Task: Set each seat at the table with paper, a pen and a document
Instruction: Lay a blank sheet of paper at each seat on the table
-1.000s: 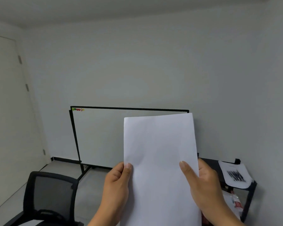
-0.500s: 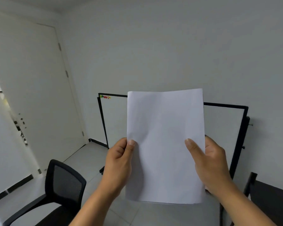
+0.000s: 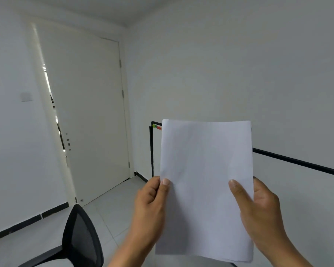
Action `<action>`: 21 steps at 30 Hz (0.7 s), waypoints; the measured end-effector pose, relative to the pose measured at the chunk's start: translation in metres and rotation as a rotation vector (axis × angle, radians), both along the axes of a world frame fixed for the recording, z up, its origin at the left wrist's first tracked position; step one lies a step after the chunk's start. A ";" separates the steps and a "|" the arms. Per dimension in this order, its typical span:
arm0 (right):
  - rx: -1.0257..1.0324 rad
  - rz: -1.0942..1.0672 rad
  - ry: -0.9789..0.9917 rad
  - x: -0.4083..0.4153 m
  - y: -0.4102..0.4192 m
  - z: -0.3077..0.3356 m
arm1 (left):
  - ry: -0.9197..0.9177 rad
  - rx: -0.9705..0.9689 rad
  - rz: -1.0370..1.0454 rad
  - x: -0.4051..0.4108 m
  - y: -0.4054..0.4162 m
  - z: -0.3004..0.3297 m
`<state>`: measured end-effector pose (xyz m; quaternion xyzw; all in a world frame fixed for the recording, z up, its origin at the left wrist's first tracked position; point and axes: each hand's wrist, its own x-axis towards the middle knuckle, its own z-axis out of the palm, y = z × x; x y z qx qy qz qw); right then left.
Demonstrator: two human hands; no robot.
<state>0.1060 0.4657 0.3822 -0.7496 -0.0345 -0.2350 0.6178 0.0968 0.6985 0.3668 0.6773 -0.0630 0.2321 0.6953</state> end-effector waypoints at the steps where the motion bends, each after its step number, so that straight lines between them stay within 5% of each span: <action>1: 0.001 0.004 0.004 0.019 0.005 0.001 | 0.001 -0.013 0.007 0.017 0.004 0.000; 21: 0.055 0.226 -0.032 0.386 0.121 0.000 | 0.016 0.025 0.303 0.322 0.109 0.011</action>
